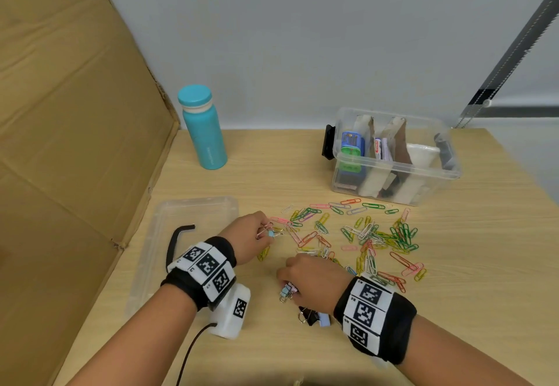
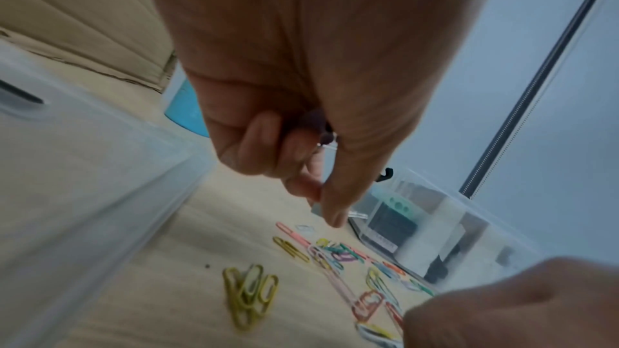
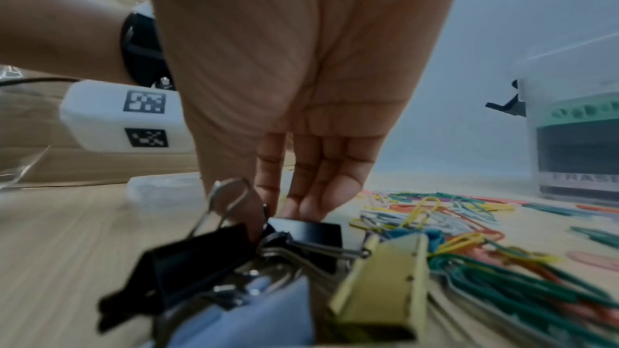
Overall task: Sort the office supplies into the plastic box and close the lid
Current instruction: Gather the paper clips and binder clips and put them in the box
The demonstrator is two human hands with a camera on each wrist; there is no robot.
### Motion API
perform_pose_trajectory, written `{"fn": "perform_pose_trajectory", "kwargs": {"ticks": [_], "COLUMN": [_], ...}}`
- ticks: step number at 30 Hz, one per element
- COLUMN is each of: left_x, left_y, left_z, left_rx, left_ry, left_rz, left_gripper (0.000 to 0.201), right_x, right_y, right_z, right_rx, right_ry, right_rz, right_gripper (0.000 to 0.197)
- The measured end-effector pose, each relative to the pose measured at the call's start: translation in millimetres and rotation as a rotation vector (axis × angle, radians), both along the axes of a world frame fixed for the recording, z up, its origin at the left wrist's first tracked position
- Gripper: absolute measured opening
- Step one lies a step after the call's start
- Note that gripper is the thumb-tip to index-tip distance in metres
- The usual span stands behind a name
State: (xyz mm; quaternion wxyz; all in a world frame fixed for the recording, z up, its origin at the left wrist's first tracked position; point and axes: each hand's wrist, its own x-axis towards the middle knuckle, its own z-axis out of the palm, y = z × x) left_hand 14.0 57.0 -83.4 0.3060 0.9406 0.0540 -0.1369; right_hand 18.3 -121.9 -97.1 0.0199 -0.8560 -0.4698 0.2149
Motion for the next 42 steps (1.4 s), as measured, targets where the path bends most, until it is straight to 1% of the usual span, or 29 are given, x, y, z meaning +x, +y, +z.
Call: {"fn": "perform_pose_trajectory", "kwargs": {"ticks": [3, 7, 8, 10, 12, 14, 17, 19, 21, 23, 25, 26, 28, 31, 34, 36, 39, 41, 42], "left_x": [-4, -7, -6, -3, 3, 10, 20, 27, 32, 37, 40, 41, 46, 62, 91, 121, 181, 215, 228], "left_y": [3, 3, 1, -2, -8, -18, -37, -53, -68, -84, -101, -110, -127, -149, -178, -202, -236, -252, -257], "left_z": [5, 8, 9, 11, 13, 16, 24, 31, 39, 45, 49, 52, 56, 69, 96, 116, 124, 121, 120], "left_rx": [-0.041, -0.079, -0.084, -0.079, -0.082, -0.089, -0.081, -0.093, -0.110, -0.122, -0.120, -0.120, -0.123, -0.072, 0.045, 0.134, 0.292, 0.382, 0.395], "left_ry": [-0.013, -0.054, -0.064, -0.079, -0.094, -0.114, -0.151, -0.173, -0.194, -0.217, -0.242, -0.251, -0.260, -0.300, -0.381, -0.416, -0.371, -0.284, -0.232], "left_rz": [0.028, 0.056, 0.057, 0.056, 0.055, 0.044, 0.006, -0.016, -0.036, -0.049, -0.060, -0.061, -0.061, -0.066, -0.088, -0.128, -0.195, -0.207, -0.192], "left_gripper": [0.022, 0.019, 0.018, 0.018, 0.018, 0.017, 0.016, 0.016, 0.014, 0.013, 0.012, 0.012, 0.013, 0.016, 0.019, 0.022, 0.026, 0.030, 0.032], "right_x": [5, 18, 23, 38, 59, 87, 140, 177, 209, 234, 250, 253, 246, 210, 177, 172, 173, 171, 170], "right_y": [-4, -22, -29, -47, -71, -100, -144, -165, -179, -186, -188, -189, -191, -200, -211, -214, -213, -212, -212], "right_z": [0, 7, 12, 30, 54, 81, 105, 108, 106, 103, 100, 100, 96, 78, 48, 31, 15, 12, 11], "right_rx": [0.078, 0.274, 0.325, 0.436, 0.543, 0.662, 0.849, 0.867, 0.783, 0.616, 0.421, 0.359, 0.322, 0.347, 0.479, 0.579, 0.671, 0.690, 0.684], "right_ry": [0.080, 0.343, 0.379, 0.386, 0.327, 0.216, -0.043, -0.209, -0.274, -0.228, -0.153, -0.153, -0.232, -0.372, -0.368, -0.351, -0.357, -0.370, -0.381], "right_rz": [-0.037, -0.221, -0.261, -0.331, -0.412, -0.519, -0.713, -0.836, -0.921, -0.935, -0.901, -0.884, -0.857, -0.820, -0.810, -0.795, -0.774, -0.775, -0.768], "right_gripper": [0.025, 0.020, 0.019, 0.018, 0.018, 0.018, 0.017, 0.016, 0.016, 0.022, 0.038, 0.044, 0.047, 0.047, 0.052, 0.055, 0.055, 0.056, 0.058]}}
